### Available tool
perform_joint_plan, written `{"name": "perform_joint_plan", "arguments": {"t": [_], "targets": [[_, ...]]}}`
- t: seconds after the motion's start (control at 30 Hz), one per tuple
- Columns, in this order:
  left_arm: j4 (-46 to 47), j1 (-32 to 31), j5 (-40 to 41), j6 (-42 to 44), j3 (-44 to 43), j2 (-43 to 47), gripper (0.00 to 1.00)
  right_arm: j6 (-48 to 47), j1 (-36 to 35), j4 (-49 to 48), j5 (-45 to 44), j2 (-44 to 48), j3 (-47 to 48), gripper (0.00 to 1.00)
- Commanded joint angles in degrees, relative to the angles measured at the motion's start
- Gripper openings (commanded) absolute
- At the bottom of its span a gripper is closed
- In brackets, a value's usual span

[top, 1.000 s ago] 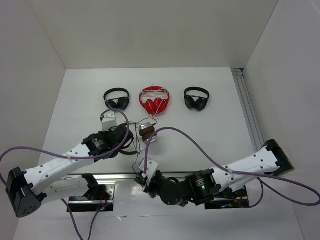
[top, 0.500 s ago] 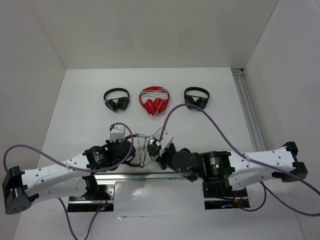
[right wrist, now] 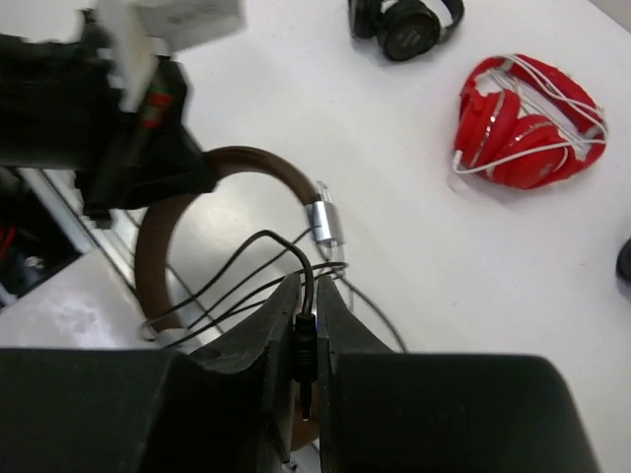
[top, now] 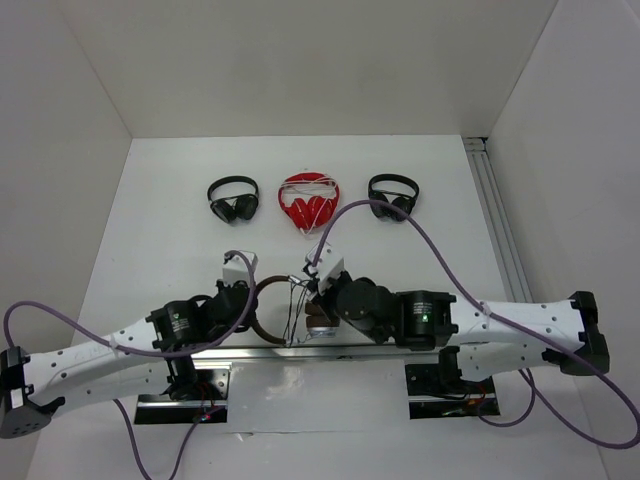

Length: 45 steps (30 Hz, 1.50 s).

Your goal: Wrap the headphones

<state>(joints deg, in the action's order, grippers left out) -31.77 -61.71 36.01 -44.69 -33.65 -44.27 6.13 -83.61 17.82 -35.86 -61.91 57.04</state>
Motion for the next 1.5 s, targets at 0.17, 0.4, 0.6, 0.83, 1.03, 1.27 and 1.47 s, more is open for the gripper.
{"name": "perform_joint_plan", "arguments": {"t": [0.17,0.4,0.6,0.83,1.03,1.27,1.47], "targets": [[4.87,-0.25,-4.8,0.65,-0.1,3.67,0.0,-3.49,16.35,-4.2,12.38,-0.05,-1.4,0.0],[4.87,-0.25,-5.86,1.8,0.43,4.8,0.0,-4.02,30.25,-5.34,27.66,-4.35,1.24,0.0],[0.67,-0.25,-5.86,0.83,-4.74,6.13,0.0,-3.49,34.13,-8.33,34.8,-6.99,-3.06,0.0],[-3.82,-0.25,-4.65,-0.75,-12.57,1.74,0.0,-2.97,35.36,-11.06,39.89,-8.14,-5.36,0.0],[-7.61,-0.25,-0.33,-4.35,-18.03,-0.38,0.0,-2.44,35.36,-11.58,41.74,-7.52,-6.93,0.04],[-12.08,-0.25,4.59,-9.53,-21.98,-4.5,0.0,-0.51,35.36,-13.42,40.96,-2.61,-12.11,0.32],[-16.74,-0.25,8.63,-16.83,-23.22,-5.04,0.0,3.0,35.36,-13.43,35.07,1.27,-15.28,0.52]]}}
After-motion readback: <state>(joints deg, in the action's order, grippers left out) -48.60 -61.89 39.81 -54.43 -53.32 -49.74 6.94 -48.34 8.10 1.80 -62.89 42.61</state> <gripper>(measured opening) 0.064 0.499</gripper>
